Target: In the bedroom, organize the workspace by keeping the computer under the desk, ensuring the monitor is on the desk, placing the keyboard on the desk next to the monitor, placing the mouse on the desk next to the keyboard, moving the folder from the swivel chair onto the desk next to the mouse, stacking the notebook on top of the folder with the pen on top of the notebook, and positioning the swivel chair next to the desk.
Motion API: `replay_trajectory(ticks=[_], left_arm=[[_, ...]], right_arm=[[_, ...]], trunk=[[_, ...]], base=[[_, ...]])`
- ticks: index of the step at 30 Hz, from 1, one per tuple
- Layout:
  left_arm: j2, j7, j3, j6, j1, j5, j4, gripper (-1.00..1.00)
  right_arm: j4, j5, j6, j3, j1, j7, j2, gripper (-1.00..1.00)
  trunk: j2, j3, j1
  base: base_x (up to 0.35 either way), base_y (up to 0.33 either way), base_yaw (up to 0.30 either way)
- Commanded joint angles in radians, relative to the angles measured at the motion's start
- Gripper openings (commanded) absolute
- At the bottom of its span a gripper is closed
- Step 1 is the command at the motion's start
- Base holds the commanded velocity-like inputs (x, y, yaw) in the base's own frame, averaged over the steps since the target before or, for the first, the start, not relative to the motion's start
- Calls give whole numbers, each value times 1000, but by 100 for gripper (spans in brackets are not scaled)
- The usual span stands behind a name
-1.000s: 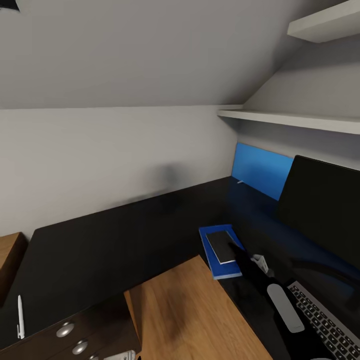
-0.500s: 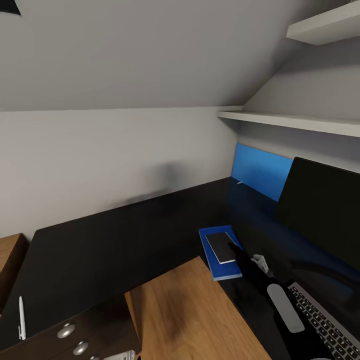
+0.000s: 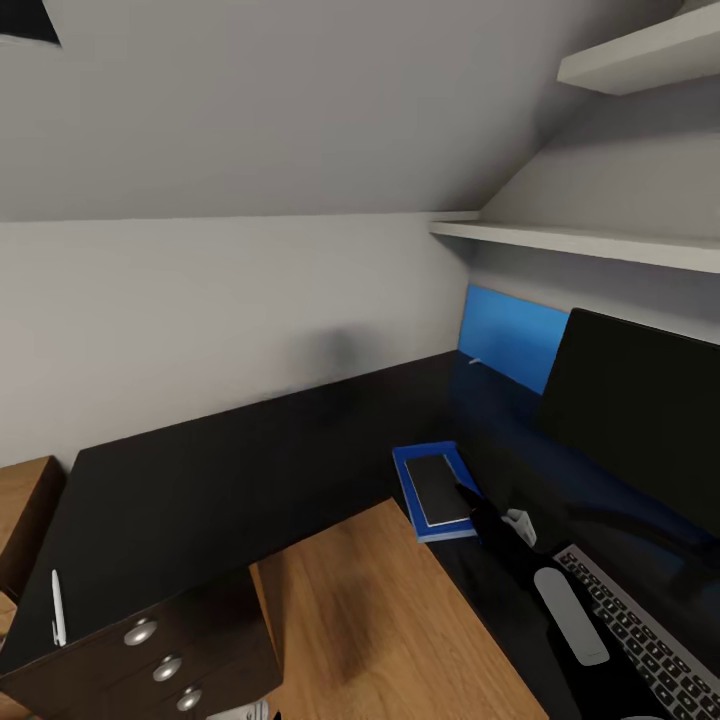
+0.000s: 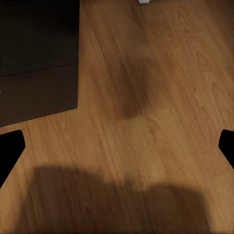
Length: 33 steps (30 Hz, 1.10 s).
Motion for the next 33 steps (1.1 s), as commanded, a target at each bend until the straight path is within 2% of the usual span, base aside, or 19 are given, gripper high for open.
replay_trajectory(ticks=[1,11,14,19,22,23,25,28,30,31,33], left_arm=[[-1,0,1,6,0,9,-2,100],[-1,2,2,7,0,8,-2,100],[-1,6,3,8,0,8,0,100],[3,16,4,6,0,8,1,100],[12,21,5,5,0,8,2,100],[20,23,6,3,0,8,8,100],[26,24,6,-4,0,8,18,100],[36,24,7,-43,0,8,42,100],[40,24,8,-73,0,8,57,100],[52,24,8,-141,0,9,112,100],[60,24,9,-192,0,9,172,100]], right_arm=[[0,-5,6,-2,0,2,0,100],[-10,-3,3,-1,0,2,0,100],[-67,7,-1,7,0,-28,6,100],[-140,32,-1,37,0,-151,13,100],[-192,58,1,72,0,-233,12,100],[-227,80,2,96,0,-286,10,100],[-260,104,4,117,0,-333,9,100],[-306,152,4,144,2,-394,8,100],[-319,171,3,151,4,-408,8,100],[-333,192,1,159,9,-418,10,100],[-338,198,2,164,11,-417,11,100]], trunk=[[-1,-1,0],[69,30,-38],[90,40,-50],[125,56,-69],[146,65,-80],[153,68,-84],[167,74,-92],[188,84,-103],[202,90,-111],[209,93,-115],[223,99,-123]], base=[[-10,-5,0],[-1,-1,0],[0,0,0],[0,0,0],[0,0,0],[0,0,0],[0,0,0],[0,0,0],[0,0,0],[0,0,0],[0,0,0]])
